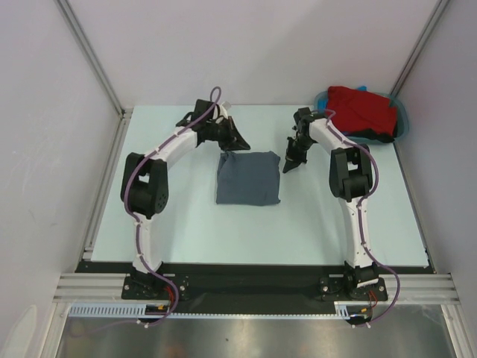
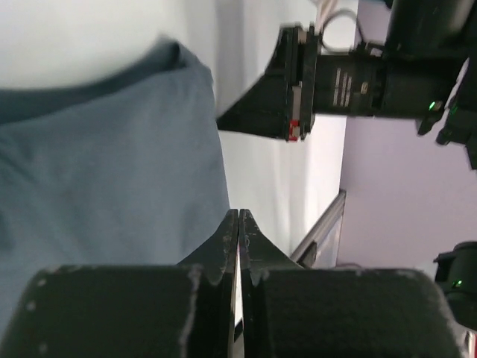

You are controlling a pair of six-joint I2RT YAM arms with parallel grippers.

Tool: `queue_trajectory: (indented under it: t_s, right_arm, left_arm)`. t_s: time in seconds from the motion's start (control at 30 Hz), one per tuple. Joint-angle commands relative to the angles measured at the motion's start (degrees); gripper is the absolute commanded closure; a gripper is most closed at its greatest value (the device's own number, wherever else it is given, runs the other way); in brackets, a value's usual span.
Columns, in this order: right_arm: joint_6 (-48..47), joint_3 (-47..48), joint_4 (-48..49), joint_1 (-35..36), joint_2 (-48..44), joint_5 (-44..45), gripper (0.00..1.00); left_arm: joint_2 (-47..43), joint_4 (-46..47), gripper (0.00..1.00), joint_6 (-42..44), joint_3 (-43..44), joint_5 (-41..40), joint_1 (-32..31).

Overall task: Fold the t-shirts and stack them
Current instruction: Fold the tshirt

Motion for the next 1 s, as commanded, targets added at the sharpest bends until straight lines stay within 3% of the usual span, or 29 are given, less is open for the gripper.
queue_trajectory:
  t_s: [0.0,0.1,0.23,0.4,0.63,0.83,0.97]
  right_arm:
    - [0.6,-0.5,-0.7,0.3,-1.5,-1.3,1.0]
    - [0.4,-0.5,-0.9,0.6,-1.7,-1.6,1.0]
    - [0.3,0.0,-1.0,0.5,-1.5,-1.8,1.0]
    - [0.4,0.3,-1.1,0.6,-1.3,-2.7,1.0]
    - [-0.2,2.3,-3.0,0.6,-3.2,-1.6,1.0]
    - [-1.2,8.4,-4.6,0.8,-10.0,4.0,1.0]
    - [-2.0,13.1,-5.4,1.4,-12.7,1.1,1.0]
  left_arm:
    - [0.1,0.9,0.98,-0.5,-2.1,3.5,-1.2]
    - [0.4,-6.1,0.99,3.5,-2.3,0.0,-1.2]
    - [-0.2,-16.0,1.0,8.8,-2.0,-13.7,-1.1]
    - [-0.1,-18.4,1.0,12.8,-0.8,-26.2,-1.2]
    - [5.8,-18.8,1.0,12.7,4.2,-32.9,-1.3]
    - [9.1,-22.1,1.0,14.9,9.6,-38.5,-1.3]
    - [9.7,-23.1,1.0,16.3,9.2,-41.1,-1.2]
